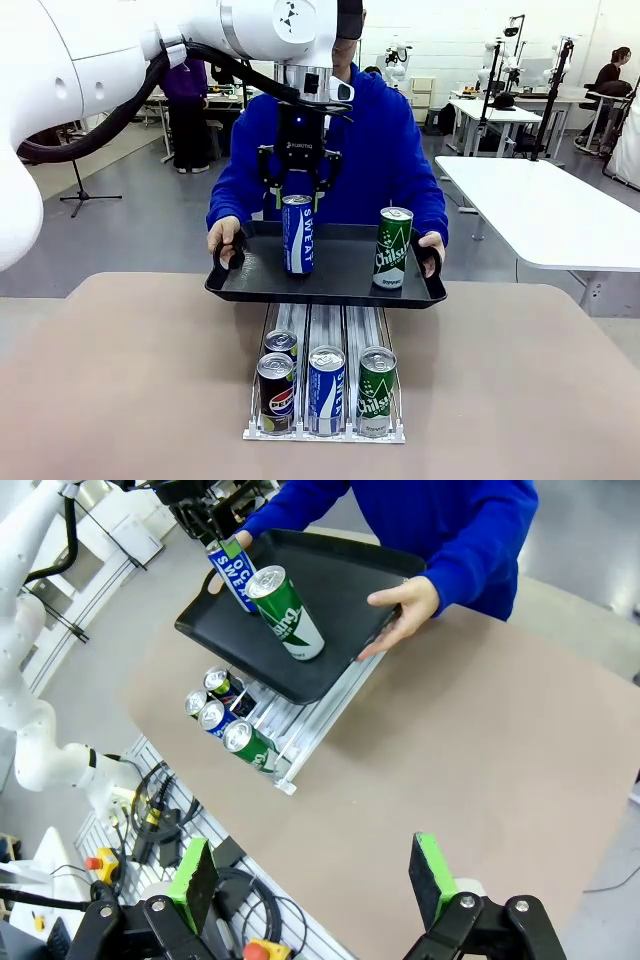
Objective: Retrieve and hand over the desired beverage to the person.
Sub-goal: Place the picked can on the Handle tray extended by the person.
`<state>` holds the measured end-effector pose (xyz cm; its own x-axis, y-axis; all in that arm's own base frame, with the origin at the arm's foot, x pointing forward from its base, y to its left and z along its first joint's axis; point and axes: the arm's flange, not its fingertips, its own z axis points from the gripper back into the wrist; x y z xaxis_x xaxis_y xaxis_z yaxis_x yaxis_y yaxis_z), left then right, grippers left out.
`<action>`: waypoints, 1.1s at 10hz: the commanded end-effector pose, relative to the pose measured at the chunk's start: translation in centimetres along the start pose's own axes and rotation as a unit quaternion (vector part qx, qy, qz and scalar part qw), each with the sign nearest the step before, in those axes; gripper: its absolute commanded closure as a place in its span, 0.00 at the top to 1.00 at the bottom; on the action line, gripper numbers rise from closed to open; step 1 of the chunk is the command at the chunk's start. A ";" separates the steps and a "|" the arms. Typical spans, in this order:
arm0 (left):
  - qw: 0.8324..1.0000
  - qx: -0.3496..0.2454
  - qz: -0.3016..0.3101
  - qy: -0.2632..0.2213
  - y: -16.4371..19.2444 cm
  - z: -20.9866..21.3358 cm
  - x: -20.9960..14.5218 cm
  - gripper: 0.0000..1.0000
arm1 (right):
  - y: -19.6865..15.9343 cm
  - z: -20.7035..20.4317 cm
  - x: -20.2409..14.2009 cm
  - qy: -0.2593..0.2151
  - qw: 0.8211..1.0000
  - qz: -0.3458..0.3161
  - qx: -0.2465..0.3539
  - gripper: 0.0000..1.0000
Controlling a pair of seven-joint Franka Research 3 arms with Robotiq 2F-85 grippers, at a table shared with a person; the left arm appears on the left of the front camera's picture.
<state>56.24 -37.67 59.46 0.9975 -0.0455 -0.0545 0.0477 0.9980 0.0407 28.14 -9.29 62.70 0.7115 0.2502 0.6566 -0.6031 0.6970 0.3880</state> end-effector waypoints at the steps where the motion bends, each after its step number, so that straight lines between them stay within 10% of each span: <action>1: 1.000 0.006 0.001 -0.005 -0.6 1.7 0.3 1.00 | 0.0 0.0 0.0 0.005 1.000 -0.003 0.001 1.00; 7: 0.999 -0.002 -0.035 -0.012 1.5 3.5 -1.0 1.00 | 0.0 0.0 0.0 0.005 1.000 -0.003 0.001 1.00; 11: 0.966 -0.031 -0.250 -0.061 20.1 7.0 -11.3 1.00 | 0.0 0.0 0.0 0.005 1.000 -0.003 0.001 1.00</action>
<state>51.84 -24.97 72.55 0.9113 -0.4087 0.0500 0.4086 0.9126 0.0112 28.15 -9.34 62.66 0.7122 0.2490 0.6563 -0.6024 0.6969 0.3893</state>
